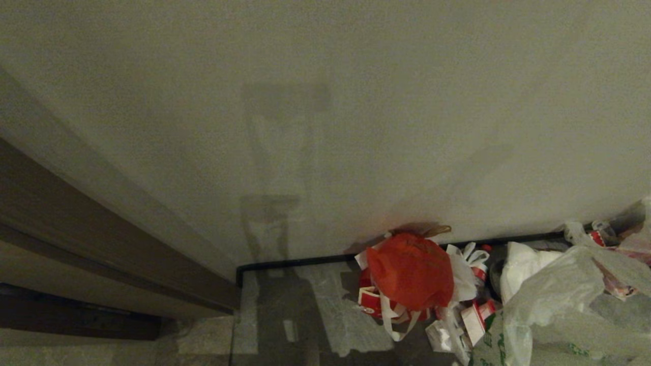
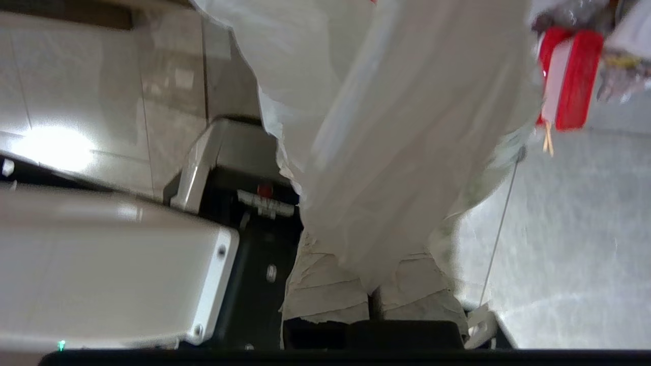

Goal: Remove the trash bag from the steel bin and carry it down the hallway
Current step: Put the trash bag at the door

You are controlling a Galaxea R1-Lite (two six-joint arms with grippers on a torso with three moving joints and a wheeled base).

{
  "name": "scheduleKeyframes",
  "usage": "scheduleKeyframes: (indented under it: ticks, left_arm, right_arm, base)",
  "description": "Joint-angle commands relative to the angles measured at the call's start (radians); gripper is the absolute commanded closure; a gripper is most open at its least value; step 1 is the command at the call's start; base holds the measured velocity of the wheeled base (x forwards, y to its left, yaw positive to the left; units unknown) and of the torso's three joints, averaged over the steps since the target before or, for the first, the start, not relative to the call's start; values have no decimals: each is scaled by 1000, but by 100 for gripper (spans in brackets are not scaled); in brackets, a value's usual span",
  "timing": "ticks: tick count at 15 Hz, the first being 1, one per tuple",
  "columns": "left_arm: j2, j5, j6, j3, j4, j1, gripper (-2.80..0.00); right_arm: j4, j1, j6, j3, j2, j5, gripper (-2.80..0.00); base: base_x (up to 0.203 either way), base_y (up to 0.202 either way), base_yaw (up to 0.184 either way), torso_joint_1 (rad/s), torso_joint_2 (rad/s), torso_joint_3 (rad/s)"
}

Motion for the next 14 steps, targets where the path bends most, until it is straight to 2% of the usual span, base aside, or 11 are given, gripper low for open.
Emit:
scheduleKeyframes:
  ticks: [1, 3, 6, 9, 11, 14]
  left_arm:
    - [1, 0, 0, 0, 0, 0, 0]
    - [1, 0, 0, 0, 0, 0, 0]
    - [1, 0, 0, 0, 0, 0, 0]
    - [1, 0, 0, 0, 0, 0, 0]
    - [1, 0, 0, 0, 0, 0, 0]
    - [1, 1, 0, 0, 0, 0, 0]
  right_arm:
    - [-72, 4, 1, 15, 105, 2, 0]
    - [-172, 5, 2, 33, 178, -2, 0]
    - [-243, 21, -5, 28, 282, -42, 0]
    - [-338, 85, -9, 26, 392, -101, 0]
    - [-376, 144, -18, 3, 435, -109, 0]
    - [-388, 173, -22, -30, 481, -121, 0]
  base:
    - [0, 0, 0, 0, 0, 0]
    - [0, 0, 0, 0, 0, 0]
    - [0, 0, 0, 0, 0, 0]
    - [0, 0, 0, 0, 0, 0]
    - [0, 0, 0, 0, 0, 0]
    - [0, 0, 0, 0, 0, 0]
